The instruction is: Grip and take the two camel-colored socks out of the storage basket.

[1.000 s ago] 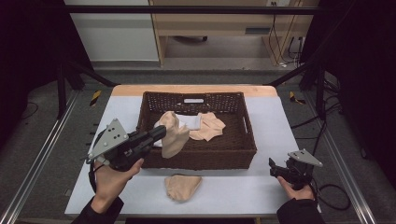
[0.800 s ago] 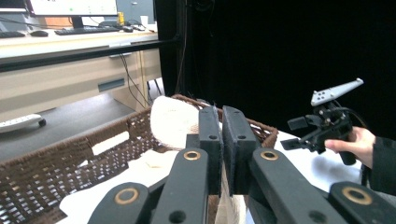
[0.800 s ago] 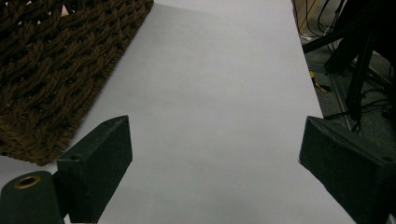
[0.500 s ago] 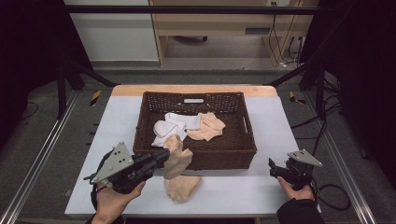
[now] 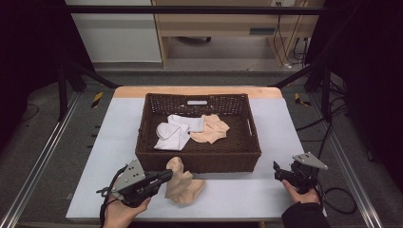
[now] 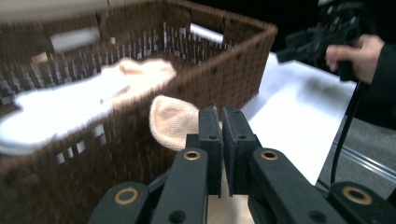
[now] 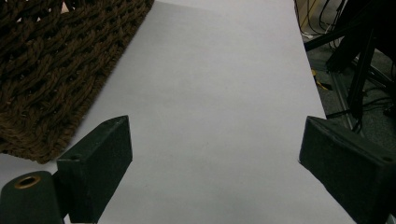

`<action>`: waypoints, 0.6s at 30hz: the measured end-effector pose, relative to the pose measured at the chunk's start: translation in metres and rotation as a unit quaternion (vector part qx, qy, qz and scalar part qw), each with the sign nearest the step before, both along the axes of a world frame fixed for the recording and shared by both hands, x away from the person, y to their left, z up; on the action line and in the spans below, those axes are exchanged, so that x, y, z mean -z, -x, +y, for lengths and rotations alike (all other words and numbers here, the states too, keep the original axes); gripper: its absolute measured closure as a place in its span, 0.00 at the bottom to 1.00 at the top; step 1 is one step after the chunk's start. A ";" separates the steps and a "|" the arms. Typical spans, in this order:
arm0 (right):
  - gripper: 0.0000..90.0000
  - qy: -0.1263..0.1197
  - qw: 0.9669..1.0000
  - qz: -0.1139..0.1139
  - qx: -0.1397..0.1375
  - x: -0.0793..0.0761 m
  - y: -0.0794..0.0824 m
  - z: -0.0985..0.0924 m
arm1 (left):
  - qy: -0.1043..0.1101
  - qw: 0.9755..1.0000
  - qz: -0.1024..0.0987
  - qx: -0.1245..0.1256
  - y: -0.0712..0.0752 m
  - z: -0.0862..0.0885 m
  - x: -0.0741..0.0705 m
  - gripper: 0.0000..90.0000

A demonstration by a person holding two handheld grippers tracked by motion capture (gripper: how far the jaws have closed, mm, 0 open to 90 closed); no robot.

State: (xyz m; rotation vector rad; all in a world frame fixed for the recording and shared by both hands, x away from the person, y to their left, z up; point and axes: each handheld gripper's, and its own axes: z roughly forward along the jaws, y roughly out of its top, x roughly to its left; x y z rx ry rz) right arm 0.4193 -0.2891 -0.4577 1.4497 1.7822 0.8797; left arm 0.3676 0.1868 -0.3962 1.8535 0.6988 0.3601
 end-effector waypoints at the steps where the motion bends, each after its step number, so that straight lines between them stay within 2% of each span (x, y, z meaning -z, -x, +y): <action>1: 0.11 0.000 1.000 0.000 0.000 0.000 0.000 0.000 | -0.006 1.000 0.006 0.001 0.000 0.001 0.005 0.96; 6: 0.11 0.001 1.000 0.000 -0.001 0.000 0.000 0.000 | -0.031 0.999 0.037 -0.006 -0.002 0.003 0.032 0.96; 10: 0.11 0.003 1.000 0.000 -0.004 0.000 -0.001 0.001 | -0.054 0.997 0.053 -0.021 -0.012 0.006 0.049 0.96; 11: 0.11 0.002 1.000 0.002 -0.005 0.000 -0.001 0.001 | -0.062 0.996 0.056 -0.024 -0.015 0.007 0.053 0.96; 14: 0.11 0.003 1.000 0.004 -0.006 0.001 -0.001 0.001 | -0.070 0.995 0.070 -0.032 -0.021 0.010 0.062 0.96; 18: 0.11 0.000 1.000 0.006 -0.005 0.002 -0.002 0.001 | -0.082 0.993 0.080 -0.037 -0.024 0.011 0.070 0.95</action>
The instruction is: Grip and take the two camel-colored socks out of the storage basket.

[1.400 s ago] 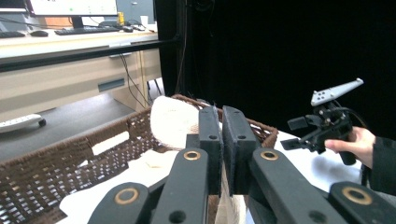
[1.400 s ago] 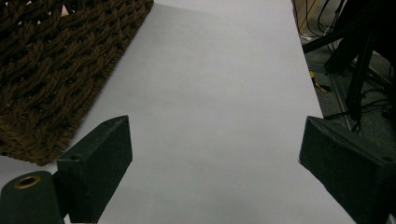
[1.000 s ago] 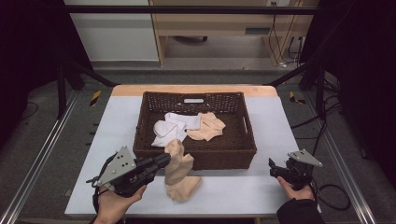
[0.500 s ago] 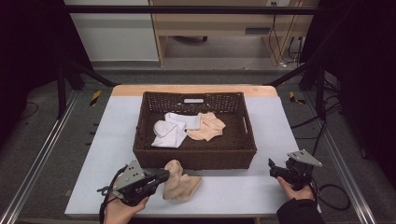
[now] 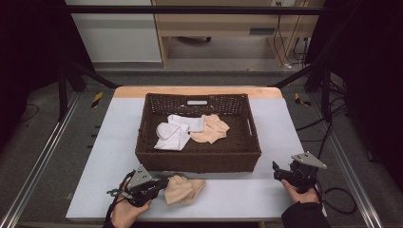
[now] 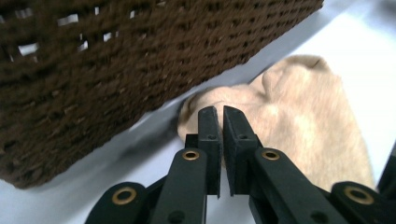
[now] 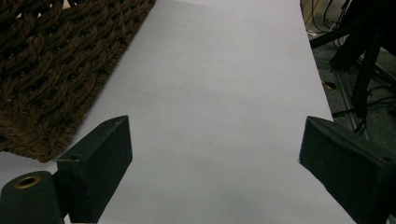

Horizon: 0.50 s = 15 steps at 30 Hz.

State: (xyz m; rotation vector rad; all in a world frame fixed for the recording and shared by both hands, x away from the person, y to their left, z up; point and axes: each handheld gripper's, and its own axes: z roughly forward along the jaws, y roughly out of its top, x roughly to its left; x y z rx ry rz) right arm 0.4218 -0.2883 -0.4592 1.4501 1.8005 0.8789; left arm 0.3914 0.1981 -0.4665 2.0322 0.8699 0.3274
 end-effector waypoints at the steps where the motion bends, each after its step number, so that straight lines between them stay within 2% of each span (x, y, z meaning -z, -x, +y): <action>1: 0.11 0.002 1.000 0.002 -0.002 0.000 0.000 0.000 | -0.004 1.000 0.002 0.001 0.000 0.000 0.001 0.93; 5: 0.11 0.001 1.000 0.001 -0.003 0.000 0.000 0.001 | -0.002 1.000 -0.001 -0.012 -0.001 0.003 0.004 0.81; 9: 0.11 0.001 1.000 0.007 -0.003 0.002 0.000 0.001 | 0.004 0.999 -0.007 -0.032 -0.003 0.010 0.006 0.62; 15: 0.09 -0.002 1.000 0.013 -0.004 0.003 -0.002 0.001 | 0.011 0.998 -0.010 -0.063 -0.006 0.026 0.007 0.47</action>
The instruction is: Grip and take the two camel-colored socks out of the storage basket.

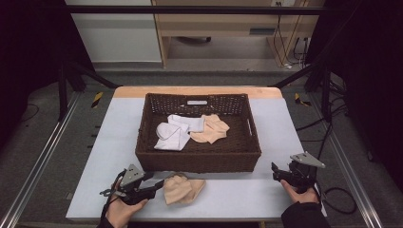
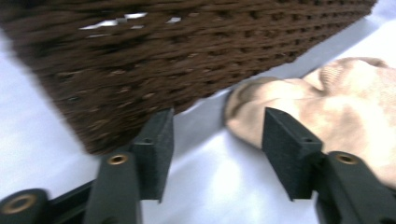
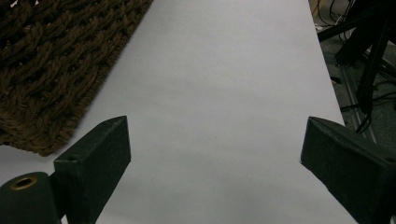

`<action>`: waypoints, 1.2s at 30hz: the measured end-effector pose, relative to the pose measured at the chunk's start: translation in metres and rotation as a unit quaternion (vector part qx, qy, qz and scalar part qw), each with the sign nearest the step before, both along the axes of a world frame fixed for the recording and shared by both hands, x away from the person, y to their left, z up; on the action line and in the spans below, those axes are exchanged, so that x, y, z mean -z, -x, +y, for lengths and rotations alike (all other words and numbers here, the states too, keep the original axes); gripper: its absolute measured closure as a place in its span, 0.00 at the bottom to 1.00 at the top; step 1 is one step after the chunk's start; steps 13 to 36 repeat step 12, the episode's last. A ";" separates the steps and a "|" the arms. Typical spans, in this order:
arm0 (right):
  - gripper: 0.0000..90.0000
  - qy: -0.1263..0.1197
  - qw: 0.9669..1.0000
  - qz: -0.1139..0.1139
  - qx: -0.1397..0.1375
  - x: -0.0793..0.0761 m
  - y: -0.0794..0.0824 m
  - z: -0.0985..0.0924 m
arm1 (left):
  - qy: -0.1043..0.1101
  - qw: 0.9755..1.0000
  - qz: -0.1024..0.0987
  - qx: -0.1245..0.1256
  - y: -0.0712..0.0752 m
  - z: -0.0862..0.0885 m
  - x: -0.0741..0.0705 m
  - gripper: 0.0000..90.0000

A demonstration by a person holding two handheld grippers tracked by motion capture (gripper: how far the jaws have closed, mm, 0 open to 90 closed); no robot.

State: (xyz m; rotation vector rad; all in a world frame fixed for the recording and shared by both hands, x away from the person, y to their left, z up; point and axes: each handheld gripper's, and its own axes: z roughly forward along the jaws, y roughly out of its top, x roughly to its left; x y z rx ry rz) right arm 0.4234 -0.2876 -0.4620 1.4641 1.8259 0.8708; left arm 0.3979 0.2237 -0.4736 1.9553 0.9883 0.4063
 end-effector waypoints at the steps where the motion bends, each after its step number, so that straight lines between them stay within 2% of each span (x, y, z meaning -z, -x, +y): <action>1: 0.09 0.000 1.000 0.000 0.000 0.000 0.000 0.000 | 0.002 1.000 -0.001 -0.007 0.000 0.003 0.000 0.45; 6: 0.08 -0.001 1.000 0.003 0.001 0.001 0.000 -0.001 | -0.008 0.999 -0.003 -0.036 -0.001 0.022 0.000 0.34; 11: 0.07 0.000 1.000 0.005 0.001 0.001 0.000 -0.001 | -0.014 0.998 0.000 -0.067 -0.005 0.039 0.001 0.29; 36: 0.07 0.000 1.000 0.006 0.001 0.001 -0.001 -0.001 | -0.018 0.998 -0.002 -0.068 -0.006 0.042 0.001 0.29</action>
